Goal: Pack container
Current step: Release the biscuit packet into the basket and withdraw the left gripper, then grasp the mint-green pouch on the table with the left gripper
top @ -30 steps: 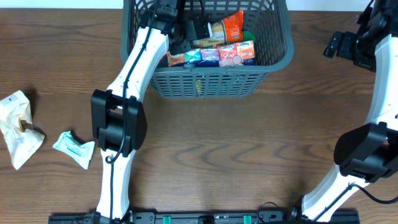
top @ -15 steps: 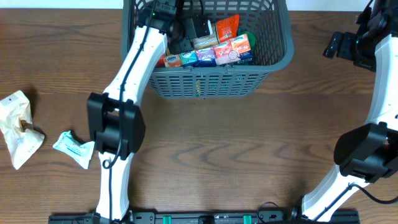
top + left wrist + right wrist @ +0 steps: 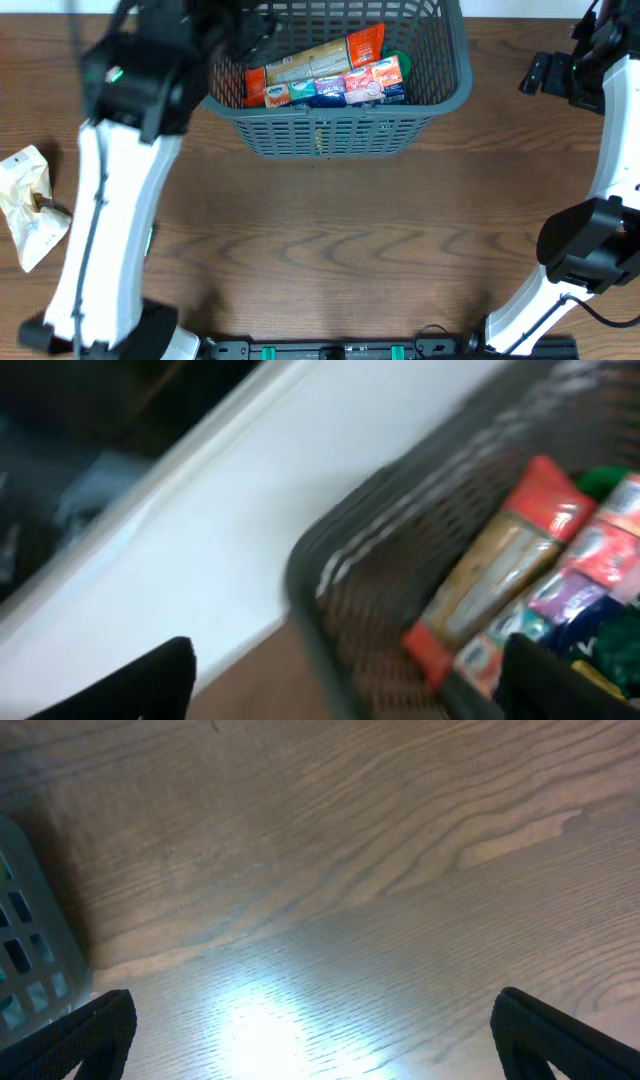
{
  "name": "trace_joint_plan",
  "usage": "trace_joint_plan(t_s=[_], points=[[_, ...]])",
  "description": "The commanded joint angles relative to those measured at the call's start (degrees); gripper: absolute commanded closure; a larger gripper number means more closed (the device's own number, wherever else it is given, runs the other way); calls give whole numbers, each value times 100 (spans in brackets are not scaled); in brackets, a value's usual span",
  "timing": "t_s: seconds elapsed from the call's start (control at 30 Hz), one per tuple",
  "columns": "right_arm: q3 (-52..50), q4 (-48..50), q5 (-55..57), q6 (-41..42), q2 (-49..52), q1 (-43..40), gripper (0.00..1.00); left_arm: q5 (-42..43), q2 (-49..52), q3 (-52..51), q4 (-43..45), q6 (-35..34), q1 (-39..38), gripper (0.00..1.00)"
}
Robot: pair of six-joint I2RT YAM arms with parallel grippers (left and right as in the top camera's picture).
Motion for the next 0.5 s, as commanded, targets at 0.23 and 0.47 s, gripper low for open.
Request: trace_joint_plan(t_s=[0.23,0.47], points=[[7,85,-24,-90,57,33,1,-2437,-413,-46,-3012,-6035,931,2],[7,87,-24,-90,55,33,1,-1816,-553,-603,-3362,-5735,1683,0]])
